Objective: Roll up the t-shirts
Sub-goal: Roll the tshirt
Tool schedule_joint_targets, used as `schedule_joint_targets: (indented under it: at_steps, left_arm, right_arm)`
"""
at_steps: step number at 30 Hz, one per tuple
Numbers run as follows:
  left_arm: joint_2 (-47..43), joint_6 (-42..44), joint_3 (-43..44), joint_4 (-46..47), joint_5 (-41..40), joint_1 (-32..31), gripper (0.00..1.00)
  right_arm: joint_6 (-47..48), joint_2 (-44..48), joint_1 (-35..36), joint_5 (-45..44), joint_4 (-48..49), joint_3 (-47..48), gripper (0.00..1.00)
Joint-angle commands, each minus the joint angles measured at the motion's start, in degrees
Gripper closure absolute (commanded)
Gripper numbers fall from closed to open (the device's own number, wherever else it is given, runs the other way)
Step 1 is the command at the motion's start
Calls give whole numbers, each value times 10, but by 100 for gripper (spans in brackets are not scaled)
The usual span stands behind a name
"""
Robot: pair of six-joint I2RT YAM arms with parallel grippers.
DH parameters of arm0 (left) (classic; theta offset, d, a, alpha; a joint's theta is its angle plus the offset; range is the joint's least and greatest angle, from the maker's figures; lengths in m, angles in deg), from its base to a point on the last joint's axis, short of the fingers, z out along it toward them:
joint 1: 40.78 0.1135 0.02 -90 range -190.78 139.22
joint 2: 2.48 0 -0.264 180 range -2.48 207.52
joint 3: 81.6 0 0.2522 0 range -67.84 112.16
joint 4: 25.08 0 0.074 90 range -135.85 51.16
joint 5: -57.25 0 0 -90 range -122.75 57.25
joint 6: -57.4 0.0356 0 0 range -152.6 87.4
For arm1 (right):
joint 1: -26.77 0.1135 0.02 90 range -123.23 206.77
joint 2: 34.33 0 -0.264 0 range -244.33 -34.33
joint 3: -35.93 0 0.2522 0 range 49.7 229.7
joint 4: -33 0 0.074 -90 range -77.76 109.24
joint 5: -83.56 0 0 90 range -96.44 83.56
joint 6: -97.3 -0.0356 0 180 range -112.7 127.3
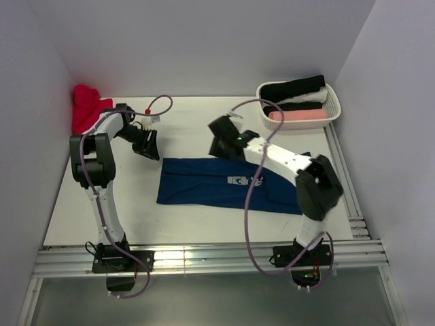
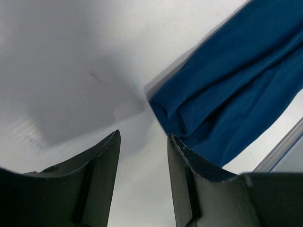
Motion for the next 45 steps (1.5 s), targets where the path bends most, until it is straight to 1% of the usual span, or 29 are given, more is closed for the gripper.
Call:
schedule_joint_targets:
  at_steps: [1,2,4,5,6,10,13,17,18,19,24,32,35,36,38,39,41,44,45]
  left_arm:
    - [16,-26,46,-2,40,-10,50]
    - [22,-28,50,-6,49,-11,50]
    - [31,-31,56,-9,65,-14,49]
    - [33,-35,55,-2,64,-14,49]
    - [36,-44,54,2,61,-16,49]
    - [46,-56,47,11,55,-20,50]
    - [57,-61,46,10,62,-20,50]
    - [61,-64,37,15,66,-20,52]
    - [61,-65,36,17,66,-20,52]
    - [62,-66,37,18,66,-35,52]
    - [69,-71,42,20,65,-38,57]
    - [75,-86,43,31,64,-47,73]
    - [73,-96,41,40,62,-48,80]
    - [72,-97,41,42,62,-48,81]
    - [69,-103,41,45,61,-49,85]
    - [68,-104,40,48,61,-48,87]
    - [66,-108,39,50,61,-49,88]
    - [62,-112,38,56,56,-48,92]
    - [61,-114,37,59,55,-48,94]
  right_arm:
    - [-8,-79,43,14,44,105,58]
    - [-7,-128,50,16,40,161,58]
    - [4,-172,70,22,42,209,58]
    - [4,-208,75,29,45,244,58]
    - [5,-224,79,47,60,257,58]
    - [7,-291,92,72,101,300,58]
    - [12,-322,99,87,135,308,57]
    - [20,-354,111,88,156,333,55]
    - [24,-358,113,87,155,338,54]
    - [27,-366,116,82,155,346,53]
    - [33,-379,123,77,138,360,52]
    - [32,-354,129,80,151,313,53]
    - [34,-354,131,83,148,309,58]
    - [35,-353,133,82,150,308,62]
    - [34,-348,135,83,150,302,66]
    - [34,-344,135,82,150,301,72]
    - [37,-340,136,82,150,298,75]
    - [40,-328,139,76,146,293,83]
    - [40,-320,140,74,145,292,85]
